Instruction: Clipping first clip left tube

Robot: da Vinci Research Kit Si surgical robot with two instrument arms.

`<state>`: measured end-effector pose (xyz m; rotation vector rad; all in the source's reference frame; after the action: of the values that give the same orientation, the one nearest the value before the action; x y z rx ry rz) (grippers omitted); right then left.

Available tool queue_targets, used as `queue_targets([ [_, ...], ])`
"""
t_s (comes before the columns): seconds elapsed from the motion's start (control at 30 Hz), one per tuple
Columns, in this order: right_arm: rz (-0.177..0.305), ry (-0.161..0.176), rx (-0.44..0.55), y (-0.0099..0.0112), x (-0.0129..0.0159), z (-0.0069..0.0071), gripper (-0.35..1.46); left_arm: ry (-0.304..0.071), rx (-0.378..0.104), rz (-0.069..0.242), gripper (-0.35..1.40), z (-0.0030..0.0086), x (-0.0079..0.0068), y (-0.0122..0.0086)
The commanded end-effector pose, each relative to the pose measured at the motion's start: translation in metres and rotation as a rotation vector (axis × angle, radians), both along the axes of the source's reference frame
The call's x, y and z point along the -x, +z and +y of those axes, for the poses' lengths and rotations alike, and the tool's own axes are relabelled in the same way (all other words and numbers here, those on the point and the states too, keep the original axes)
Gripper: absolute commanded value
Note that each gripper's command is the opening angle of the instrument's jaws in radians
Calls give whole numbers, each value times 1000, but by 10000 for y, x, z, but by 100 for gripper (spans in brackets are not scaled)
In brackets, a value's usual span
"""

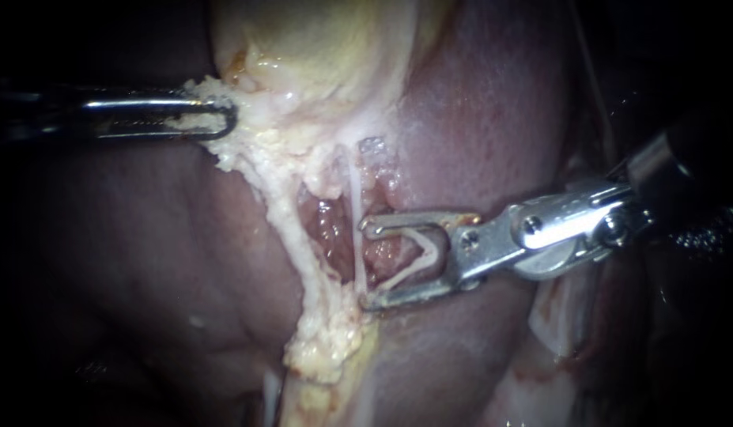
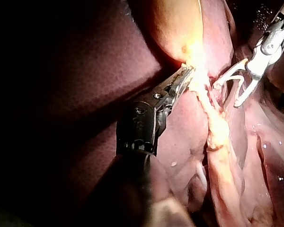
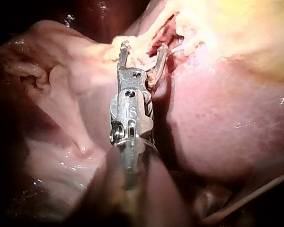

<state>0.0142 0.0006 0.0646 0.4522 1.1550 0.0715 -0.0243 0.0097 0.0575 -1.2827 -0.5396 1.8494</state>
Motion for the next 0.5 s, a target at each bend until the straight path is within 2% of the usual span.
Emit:
queue_targets([
  [0.03,1,-4,-3,2,-5,-2,50,0,0,0,-35,0,0,-1],
  [0.23,8,-17,-13,12,-25,-10,50,-1,0,1,-35,0,1,-2],
  [0.37,32,-17,-35,15,-32,-12,50,-1,-1,1,-35,0,1,-2],
  [0.5,58,-32,-53,15,-35,-12,49,-1,-1,1,-35,0,1,-2],
])
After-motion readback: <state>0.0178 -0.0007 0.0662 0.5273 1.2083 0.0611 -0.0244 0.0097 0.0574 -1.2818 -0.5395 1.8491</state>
